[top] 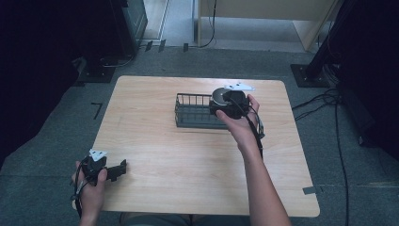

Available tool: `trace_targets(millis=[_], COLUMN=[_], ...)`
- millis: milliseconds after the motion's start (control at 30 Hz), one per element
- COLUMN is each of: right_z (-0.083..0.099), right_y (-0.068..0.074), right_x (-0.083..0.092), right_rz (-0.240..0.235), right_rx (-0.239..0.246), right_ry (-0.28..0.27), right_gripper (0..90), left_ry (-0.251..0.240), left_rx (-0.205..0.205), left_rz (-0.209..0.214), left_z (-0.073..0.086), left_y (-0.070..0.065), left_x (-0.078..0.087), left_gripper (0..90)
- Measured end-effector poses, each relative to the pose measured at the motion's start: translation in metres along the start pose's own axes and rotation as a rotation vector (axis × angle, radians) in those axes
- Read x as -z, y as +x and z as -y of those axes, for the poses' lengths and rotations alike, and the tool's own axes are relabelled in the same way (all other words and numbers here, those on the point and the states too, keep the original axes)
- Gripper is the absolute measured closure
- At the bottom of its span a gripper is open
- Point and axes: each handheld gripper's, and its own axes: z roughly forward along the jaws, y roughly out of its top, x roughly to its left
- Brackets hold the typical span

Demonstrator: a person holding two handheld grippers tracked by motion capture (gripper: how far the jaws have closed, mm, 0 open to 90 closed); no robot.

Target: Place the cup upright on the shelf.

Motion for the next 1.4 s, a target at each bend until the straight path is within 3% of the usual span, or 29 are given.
trace_targets(millis=[300, 800, 1400], right_z=[-0.009, -0.009, 0.007], right_y=[0.002, -0.002, 0.001], right_x=[-0.029, -0.073, -0.096], right_rz=[0.003, 0.017, 0.025], right_rx=[0.005, -0.016, -0.03], right_ry=[0.022, 0.033, 0.061], right_gripper=[17.4, 17.5, 17.5], left_ry=[0.001, 0.001, 0.001], left_rx=[-0.002, -0.002, -0.002], left_rz=[0.001, 0.001, 0.001], left_z=[0.0, 0.0, 0.0], left_y=[0.0, 0.0, 0.0], left_x=[0.0, 0.0, 0.0], left_gripper=[0.0, 0.0, 0.0])
